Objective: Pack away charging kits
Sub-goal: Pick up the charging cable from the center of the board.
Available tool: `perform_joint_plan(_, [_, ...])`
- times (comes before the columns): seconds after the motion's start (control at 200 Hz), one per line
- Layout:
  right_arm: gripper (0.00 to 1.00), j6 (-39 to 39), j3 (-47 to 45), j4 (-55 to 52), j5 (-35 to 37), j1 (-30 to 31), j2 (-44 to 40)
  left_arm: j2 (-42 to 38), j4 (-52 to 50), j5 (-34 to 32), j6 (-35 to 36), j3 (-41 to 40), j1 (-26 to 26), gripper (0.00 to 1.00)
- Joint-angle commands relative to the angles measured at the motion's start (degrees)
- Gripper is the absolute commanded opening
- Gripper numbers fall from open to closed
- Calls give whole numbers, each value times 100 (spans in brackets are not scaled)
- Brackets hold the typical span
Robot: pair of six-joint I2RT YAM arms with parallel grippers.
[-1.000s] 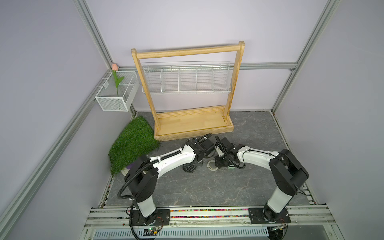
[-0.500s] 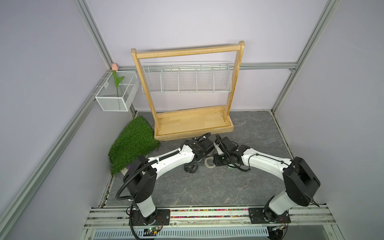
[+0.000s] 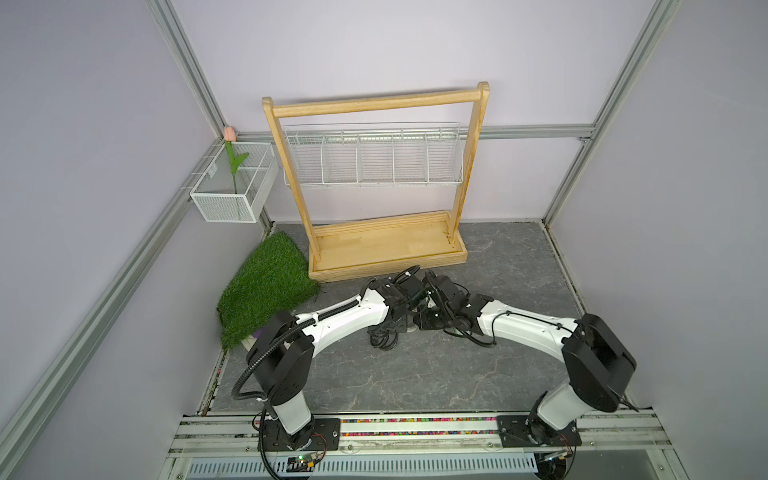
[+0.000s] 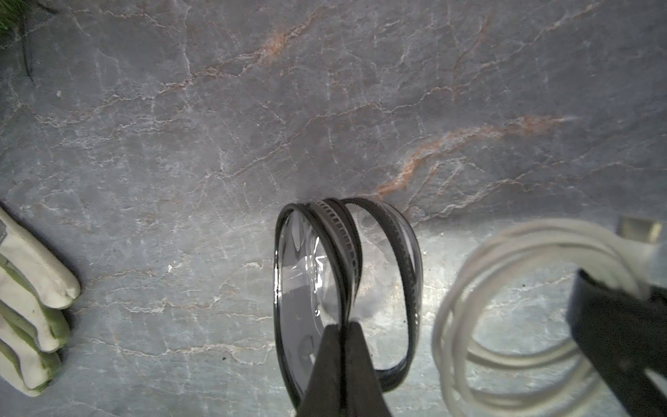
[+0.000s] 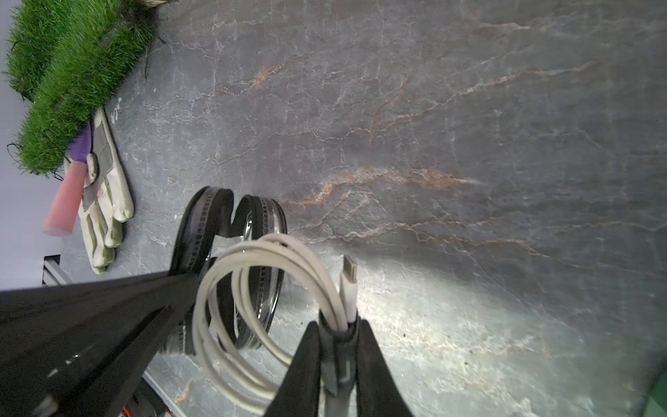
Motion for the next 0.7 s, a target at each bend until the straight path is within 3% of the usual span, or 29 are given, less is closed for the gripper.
perform_joint_plan(0.0, [18,266,-85,91,-77,294,192,-78,357,39,-199,-1,-17,0])
perform_joint_plan(0.4, [17,404,-328,190,-73,459,98,-664,1136,231,-300,-671,3,0])
perform_joint_plan(0.695, [18,414,-405,296,-101,472,336,-1244,1955,745,-318,-1304,54,0])
